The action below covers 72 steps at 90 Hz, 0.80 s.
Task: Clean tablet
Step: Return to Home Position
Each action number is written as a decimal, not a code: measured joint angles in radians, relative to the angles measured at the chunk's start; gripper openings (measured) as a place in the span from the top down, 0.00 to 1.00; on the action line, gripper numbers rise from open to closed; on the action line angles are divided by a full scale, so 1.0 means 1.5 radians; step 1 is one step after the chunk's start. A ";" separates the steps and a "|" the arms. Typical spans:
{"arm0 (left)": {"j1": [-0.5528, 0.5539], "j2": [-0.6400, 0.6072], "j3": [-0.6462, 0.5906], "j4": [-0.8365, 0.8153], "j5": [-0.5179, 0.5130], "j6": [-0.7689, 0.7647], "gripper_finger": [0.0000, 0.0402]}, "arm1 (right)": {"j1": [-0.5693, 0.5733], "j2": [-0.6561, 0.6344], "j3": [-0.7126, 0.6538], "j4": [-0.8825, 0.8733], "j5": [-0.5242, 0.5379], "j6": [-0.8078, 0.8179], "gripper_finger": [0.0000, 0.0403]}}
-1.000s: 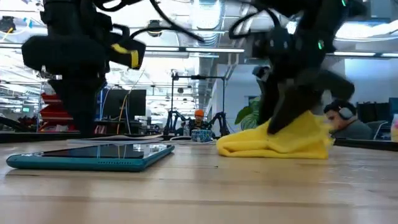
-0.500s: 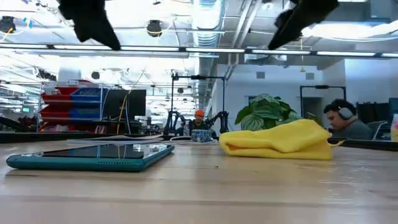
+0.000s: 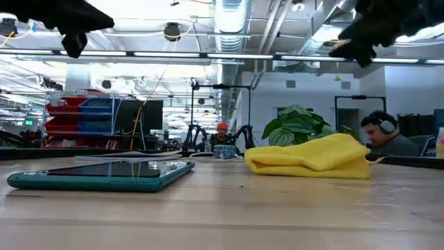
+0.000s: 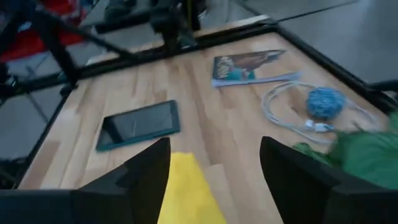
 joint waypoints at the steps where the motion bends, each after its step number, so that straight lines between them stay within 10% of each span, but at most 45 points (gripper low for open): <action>1: 0.004 -0.006 -0.002 0.001 0.002 0.002 1.00 | -0.005 -0.007 -0.005 0.003 -0.004 0.003 0.44; 72: 0.210 -0.094 -0.187 0.266 0.343 0.165 1.00 | -0.106 -0.265 -0.304 0.306 -0.172 0.199 0.50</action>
